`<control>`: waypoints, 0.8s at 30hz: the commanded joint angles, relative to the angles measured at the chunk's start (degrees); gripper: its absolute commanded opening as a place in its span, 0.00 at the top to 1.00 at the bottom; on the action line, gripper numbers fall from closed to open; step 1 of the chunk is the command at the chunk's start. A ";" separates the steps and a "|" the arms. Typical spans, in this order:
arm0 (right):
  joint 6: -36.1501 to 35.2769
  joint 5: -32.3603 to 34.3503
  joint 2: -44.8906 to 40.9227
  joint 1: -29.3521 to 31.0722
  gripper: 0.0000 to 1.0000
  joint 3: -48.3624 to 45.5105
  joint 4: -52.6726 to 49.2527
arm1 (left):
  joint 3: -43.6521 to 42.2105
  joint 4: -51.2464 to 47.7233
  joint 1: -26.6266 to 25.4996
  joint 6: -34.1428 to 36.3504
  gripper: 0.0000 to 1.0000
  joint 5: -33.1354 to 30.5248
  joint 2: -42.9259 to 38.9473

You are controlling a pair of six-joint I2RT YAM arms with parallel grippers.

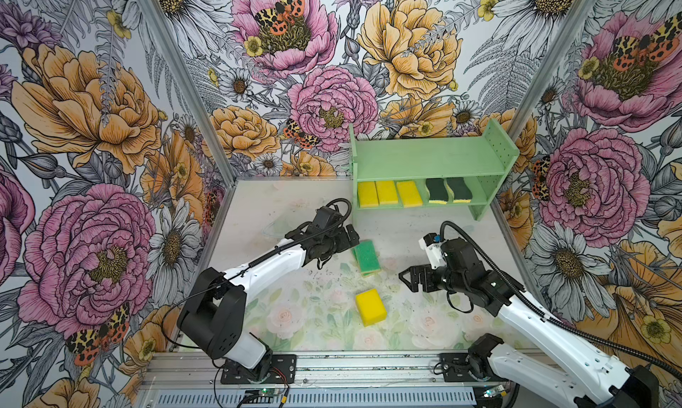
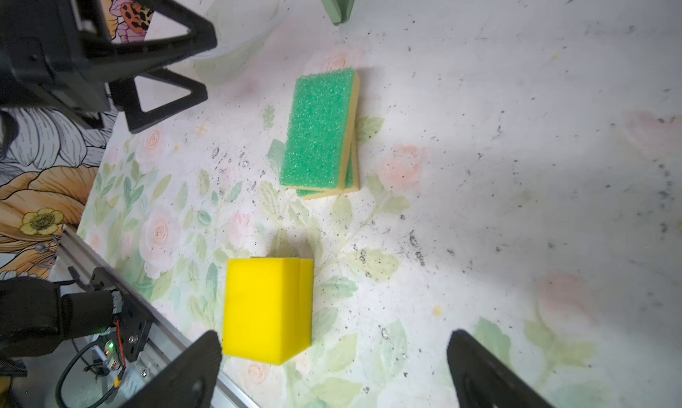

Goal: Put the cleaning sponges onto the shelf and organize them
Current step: 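Withdraw the right gripper from the shelf toward the green sponge stack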

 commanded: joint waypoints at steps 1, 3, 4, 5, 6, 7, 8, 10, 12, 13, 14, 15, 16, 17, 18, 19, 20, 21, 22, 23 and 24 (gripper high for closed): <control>-1.18 6.54 3.20 0.44 0.02 3.39 0.90 | -3.43 0.06 1.73 2.36 0.01 -0.21 -4.19; -0.97 7.26 6.17 0.48 0.02 5.12 1.06 | -5.35 0.43 3.06 3.71 0.01 1.30 -6.22; -0.62 7.44 7.68 0.57 0.02 5.93 1.34 | -6.31 0.45 4.06 4.29 0.01 2.11 -7.18; -0.06 7.75 9.13 0.73 0.02 6.57 1.82 | -7.32 0.47 5.33 4.71 0.01 2.66 -8.01; 0.43 8.16 10.22 0.92 0.02 7.09 2.39 | -8.03 0.65 6.25 5.13 0.01 3.45 -8.58; 1.18 8.47 11.39 1.13 0.02 7.50 3.23 | -8.77 0.72 7.30 5.66 0.01 4.51 -9.11; 1.83 9.03 12.44 1.48 0.02 8.01 4.04 | -9.35 0.85 8.28 6.06 0.01 5.39 -9.56; 3.17 10.21 14.27 2.27 0.02 9.12 5.44 | -10.24 1.56 9.59 6.84 0.01 6.74 -10.01; 3.94 11.09 15.83 3.10 0.02 10.01 6.77 | -10.66 2.29 10.96 7.53 0.01 8.58 -9.91; 4.21 11.39 16.86 3.37 0.02 10.44 7.44 | -10.66 2.34 11.67 7.90 0.01 9.45 -9.67; 4.43 11.53 17.95 3.51 0.02 10.80 7.95 | -10.56 2.39 12.27 8.26 0.01 10.01 -9.39; 4.61 11.62 19.06 3.64 0.02 11.24 8.26 | -10.51 2.32 12.57 8.58 0.01 10.50 -9.15; 4.77 11.62 20.58 3.88 0.02 11.95 8.53 | -10.54 2.36 13.09 8.87 0.01 11.00 -8.94; 4.79 11.81 22.01 4.26 0.02 12.82 8.79 | -10.52 2.38 13.51 9.19 0.01 11.32 -8.77; 4.87 12.05 23.31 4.62 0.02 13.52 8.97 | -10.61 2.35 13.89 9.38 0.01 11.59 -8.61; 4.88 12.62 24.83 5.23 0.02 14.39 9.17 | -10.70 2.43 14.24 9.51 0.01 11.83 -8.50; 4.92 13.35 26.06 5.70 0.02 15.20 9.19 | -10.84 2.44 14.57 9.60 0.01 12.16 -8.39; 5.04 14.60 27.50 6.25 0.02 16.01 9.28 | -11.03 2.66 15.13 9.60 0.01 12.40 -8.31; 5.21 15.69 28.83 6.54 0.02 16.54 9.50 | -11.26 2.95 15.49 9.54 0.01 12.67 -8.22; 5.38 16.31 29.96 6.59 0.02 16.91 9.55 | -11.40 3.11 15.85 9.52 0.01 12.83 -8.14; 5.58 16.94 31.18 6.59 0.02 17.43 9.59 | -11.42 3.25 15.95 9.43 0.01 13.03 -8.08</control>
